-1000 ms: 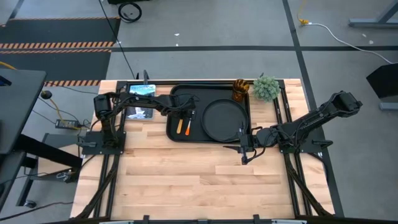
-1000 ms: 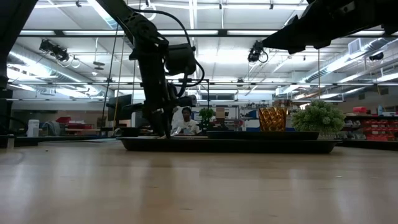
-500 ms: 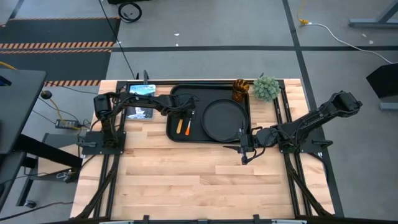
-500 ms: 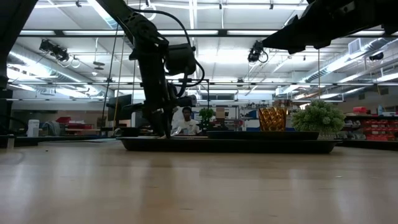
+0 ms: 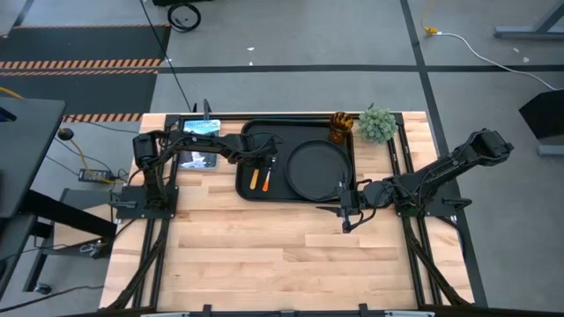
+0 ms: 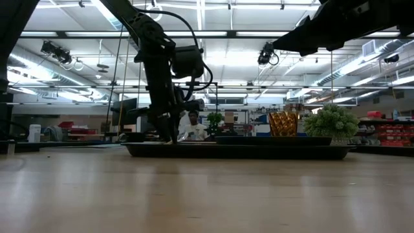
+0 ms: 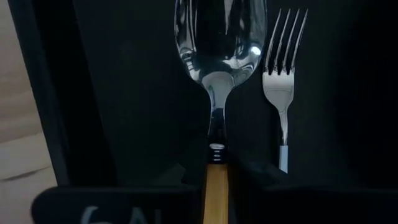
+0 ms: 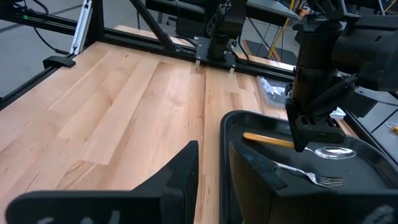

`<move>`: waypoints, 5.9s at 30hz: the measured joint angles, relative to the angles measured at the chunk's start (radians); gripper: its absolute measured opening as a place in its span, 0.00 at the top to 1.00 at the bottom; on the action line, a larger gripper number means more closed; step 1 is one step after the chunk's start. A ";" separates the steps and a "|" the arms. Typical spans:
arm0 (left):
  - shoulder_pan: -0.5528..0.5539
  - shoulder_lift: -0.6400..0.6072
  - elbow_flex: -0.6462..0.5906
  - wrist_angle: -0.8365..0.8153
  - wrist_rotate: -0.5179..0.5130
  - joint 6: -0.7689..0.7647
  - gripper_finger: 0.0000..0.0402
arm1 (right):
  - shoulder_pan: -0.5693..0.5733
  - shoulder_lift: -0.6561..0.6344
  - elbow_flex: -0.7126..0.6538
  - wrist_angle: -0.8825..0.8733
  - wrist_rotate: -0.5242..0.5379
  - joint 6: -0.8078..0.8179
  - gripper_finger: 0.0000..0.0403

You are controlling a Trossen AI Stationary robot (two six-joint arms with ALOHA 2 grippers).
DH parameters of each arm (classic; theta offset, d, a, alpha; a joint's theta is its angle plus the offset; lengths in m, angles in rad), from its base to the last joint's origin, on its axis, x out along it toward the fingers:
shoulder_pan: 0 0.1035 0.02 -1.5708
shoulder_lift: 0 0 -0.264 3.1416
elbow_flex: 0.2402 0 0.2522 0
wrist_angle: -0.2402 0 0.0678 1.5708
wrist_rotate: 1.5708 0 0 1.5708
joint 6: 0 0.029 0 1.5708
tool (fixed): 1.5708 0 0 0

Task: Pick and place plate/cup/fork/spoon on tray
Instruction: Put the yellow spoon on the black serving tray to the left of the orange fork, then return to Home Position

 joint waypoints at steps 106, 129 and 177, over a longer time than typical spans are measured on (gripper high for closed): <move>-0.426 -1.441 -0.939 0.884 0.365 0.835 0.75 | -0.273 -0.864 -0.443 0.095 0.056 0.322 0.97; -0.426 -1.714 -1.110 0.953 0.547 0.889 0.93 | -0.273 -0.863 -0.443 -0.052 0.057 0.234 0.90; -0.426 -1.723 -1.109 0.943 0.392 0.837 0.93 | -0.273 -0.863 -0.443 -0.052 0.057 0.234 0.90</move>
